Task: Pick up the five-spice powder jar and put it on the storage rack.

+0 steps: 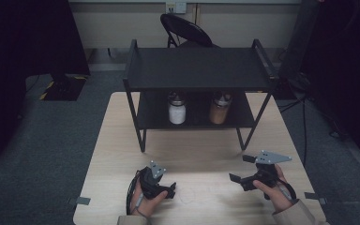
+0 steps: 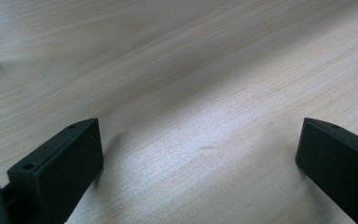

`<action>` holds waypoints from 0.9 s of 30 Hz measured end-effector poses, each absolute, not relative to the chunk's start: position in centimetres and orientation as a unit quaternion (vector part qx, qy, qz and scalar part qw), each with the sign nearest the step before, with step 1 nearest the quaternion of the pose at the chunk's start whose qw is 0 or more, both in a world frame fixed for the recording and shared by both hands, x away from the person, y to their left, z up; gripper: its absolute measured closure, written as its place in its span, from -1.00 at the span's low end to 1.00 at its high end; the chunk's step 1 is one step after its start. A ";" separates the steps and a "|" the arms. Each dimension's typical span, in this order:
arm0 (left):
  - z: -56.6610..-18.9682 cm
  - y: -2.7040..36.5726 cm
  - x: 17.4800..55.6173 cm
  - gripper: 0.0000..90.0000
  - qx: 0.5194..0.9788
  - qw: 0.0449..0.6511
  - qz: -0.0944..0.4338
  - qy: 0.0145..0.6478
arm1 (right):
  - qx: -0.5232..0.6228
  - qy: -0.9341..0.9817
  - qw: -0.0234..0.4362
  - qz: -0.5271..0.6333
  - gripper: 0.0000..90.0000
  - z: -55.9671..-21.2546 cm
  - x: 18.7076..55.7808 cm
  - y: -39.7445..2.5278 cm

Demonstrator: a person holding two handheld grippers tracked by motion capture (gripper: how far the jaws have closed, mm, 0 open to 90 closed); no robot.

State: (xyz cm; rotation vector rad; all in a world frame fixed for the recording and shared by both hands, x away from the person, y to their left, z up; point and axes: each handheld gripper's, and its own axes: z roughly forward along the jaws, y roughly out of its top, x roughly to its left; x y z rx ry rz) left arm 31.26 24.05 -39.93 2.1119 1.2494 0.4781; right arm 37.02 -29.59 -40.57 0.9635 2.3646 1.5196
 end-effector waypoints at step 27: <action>-39.9 24.0 31.3 -1.00 0.802 0.315 0.181 0.474 | 0.323 0.797 0.075 0.505 -1.00 -41.6 36.6 -31.3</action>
